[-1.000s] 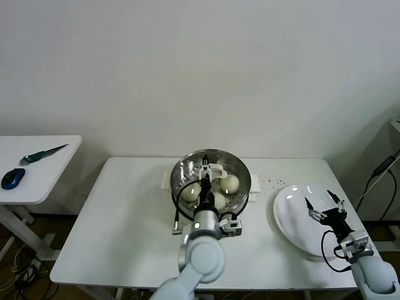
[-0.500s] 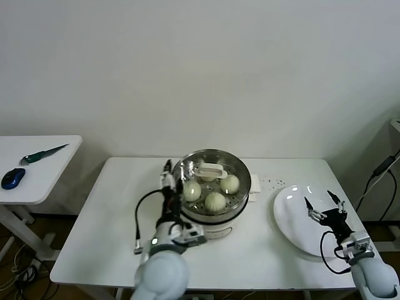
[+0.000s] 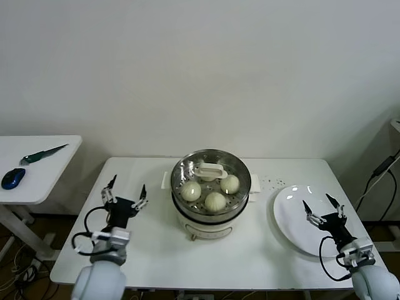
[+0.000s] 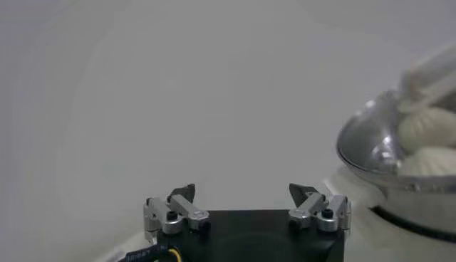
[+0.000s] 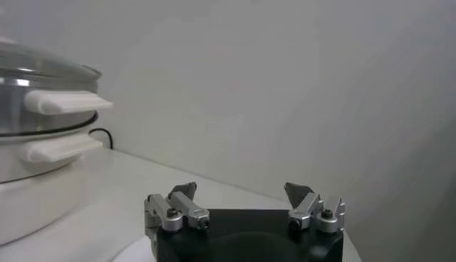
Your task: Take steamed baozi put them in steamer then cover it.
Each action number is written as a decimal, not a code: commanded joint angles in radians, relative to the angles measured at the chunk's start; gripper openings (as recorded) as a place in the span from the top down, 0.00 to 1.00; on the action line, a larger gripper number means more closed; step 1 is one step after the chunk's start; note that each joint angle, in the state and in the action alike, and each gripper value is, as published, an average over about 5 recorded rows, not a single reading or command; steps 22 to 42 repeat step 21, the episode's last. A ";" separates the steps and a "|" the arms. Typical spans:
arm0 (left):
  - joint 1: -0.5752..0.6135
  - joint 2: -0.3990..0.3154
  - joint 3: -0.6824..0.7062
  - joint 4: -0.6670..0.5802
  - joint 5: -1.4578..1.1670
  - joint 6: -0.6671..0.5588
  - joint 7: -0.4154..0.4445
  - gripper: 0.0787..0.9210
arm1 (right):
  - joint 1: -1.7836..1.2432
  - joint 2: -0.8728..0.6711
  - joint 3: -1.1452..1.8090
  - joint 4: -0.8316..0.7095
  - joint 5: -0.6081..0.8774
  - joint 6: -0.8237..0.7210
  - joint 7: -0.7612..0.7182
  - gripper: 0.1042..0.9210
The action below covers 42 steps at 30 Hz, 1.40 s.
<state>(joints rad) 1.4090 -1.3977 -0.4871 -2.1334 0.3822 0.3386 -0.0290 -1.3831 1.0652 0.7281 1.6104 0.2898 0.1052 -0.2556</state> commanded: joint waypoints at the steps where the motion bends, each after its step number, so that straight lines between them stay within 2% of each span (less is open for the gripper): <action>1: 0.104 -0.037 -0.258 0.154 -0.594 -0.425 -0.001 0.12 | -0.054 0.040 0.004 0.035 0.016 0.034 -0.010 0.12; 20: 0.109 -0.026 -0.259 0.197 -0.502 -0.434 0.071 0.12 | -0.059 0.019 0.019 0.015 0.035 0.066 -0.037 0.12; 42: 0.109 -0.026 -0.261 0.197 -0.501 -0.434 0.073 0.12 | -0.058 0.019 0.018 0.014 0.035 0.066 -0.038 0.12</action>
